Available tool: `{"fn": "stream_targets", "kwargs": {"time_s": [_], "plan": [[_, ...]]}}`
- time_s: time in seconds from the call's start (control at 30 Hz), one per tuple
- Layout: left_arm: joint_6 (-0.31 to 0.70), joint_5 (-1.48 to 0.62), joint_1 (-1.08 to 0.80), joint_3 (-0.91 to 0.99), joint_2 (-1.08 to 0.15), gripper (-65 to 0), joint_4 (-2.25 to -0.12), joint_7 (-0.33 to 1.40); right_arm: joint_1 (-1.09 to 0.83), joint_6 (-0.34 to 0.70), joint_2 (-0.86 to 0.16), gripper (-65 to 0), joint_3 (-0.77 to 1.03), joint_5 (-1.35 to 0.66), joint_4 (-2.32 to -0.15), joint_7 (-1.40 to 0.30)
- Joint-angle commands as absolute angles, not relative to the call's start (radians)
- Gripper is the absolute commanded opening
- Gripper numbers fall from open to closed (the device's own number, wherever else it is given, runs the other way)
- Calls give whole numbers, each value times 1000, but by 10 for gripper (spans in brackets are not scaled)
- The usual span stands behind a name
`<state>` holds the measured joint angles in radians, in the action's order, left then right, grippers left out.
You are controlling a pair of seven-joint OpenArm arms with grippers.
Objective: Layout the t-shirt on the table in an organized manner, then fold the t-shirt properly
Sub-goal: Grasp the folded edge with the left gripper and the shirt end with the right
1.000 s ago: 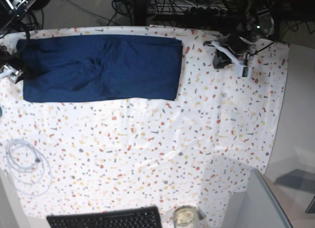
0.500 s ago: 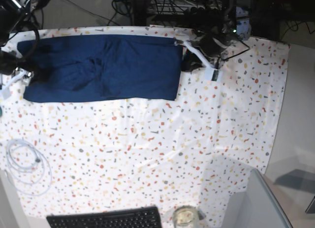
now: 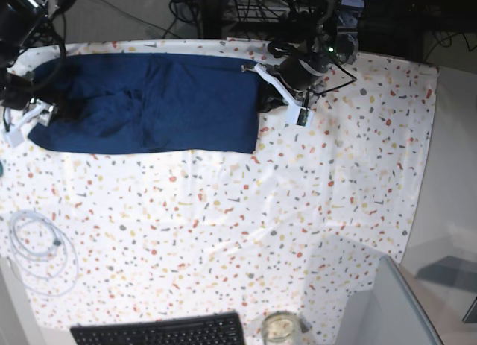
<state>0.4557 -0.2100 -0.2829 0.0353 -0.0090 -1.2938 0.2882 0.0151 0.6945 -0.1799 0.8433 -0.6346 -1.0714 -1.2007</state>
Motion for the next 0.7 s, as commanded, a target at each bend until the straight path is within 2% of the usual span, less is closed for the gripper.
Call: {"fn": "stream_targets", "kwargs": {"time_s": [0.0,0.07,0.3,0.5,0.67], "plan": [[461,-202,-288,31,-8,-650,-1299,306,16,698,-188,-227,839,-631,-1075,-1194],[461,-202,-288,38,-8,-650,-1299,306,15,698,-193,-255,839,-631,-1073,-1170],[461,-202,-295,42,-10,-650,-1299,306,18,698,-216,-264,839,-631,-1001,-1138],[461,-202,-295,42,-10,-650,-1299,306,16,698,-217,-411,839,-631,-997,-1104],[461,-202,-294,42,-10,-650,-1299,308,21,698,-217,-483,839,-631,-997,-1099]]}}
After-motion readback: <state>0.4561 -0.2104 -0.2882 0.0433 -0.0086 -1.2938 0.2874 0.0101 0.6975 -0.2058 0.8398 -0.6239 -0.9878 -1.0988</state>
